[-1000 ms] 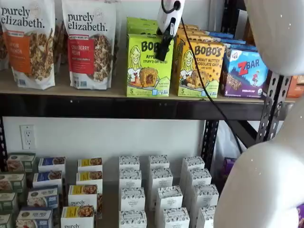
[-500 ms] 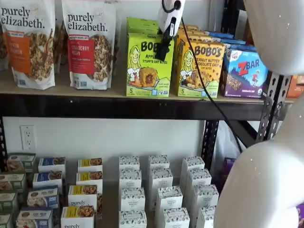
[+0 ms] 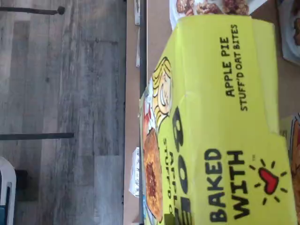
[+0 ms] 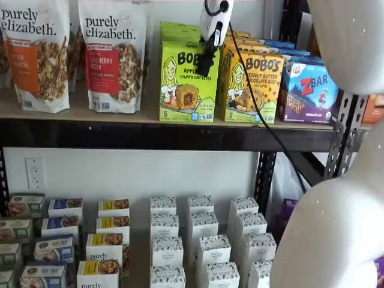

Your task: Pick the green box on the top shelf, the fourth from the left

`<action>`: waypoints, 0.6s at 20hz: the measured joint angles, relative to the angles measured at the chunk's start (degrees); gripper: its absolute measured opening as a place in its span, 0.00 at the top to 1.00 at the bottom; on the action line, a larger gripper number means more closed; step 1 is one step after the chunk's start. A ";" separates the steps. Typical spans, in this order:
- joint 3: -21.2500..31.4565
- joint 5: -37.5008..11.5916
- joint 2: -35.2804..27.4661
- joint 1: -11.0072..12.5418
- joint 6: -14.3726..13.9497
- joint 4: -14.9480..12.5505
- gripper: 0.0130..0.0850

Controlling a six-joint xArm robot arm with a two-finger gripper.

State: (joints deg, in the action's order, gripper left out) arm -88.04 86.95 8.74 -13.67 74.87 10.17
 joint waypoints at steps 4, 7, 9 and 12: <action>-0.22 0.23 -0.01 0.17 0.08 0.58 0.67; -0.48 0.37 0.01 0.34 0.15 1.12 0.67; -0.61 0.41 0.02 0.38 0.16 1.18 0.67; -0.20 -0.26 0.35 0.36 0.15 1.04 0.67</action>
State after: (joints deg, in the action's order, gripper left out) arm -88.24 86.69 9.09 -13.32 75.02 11.22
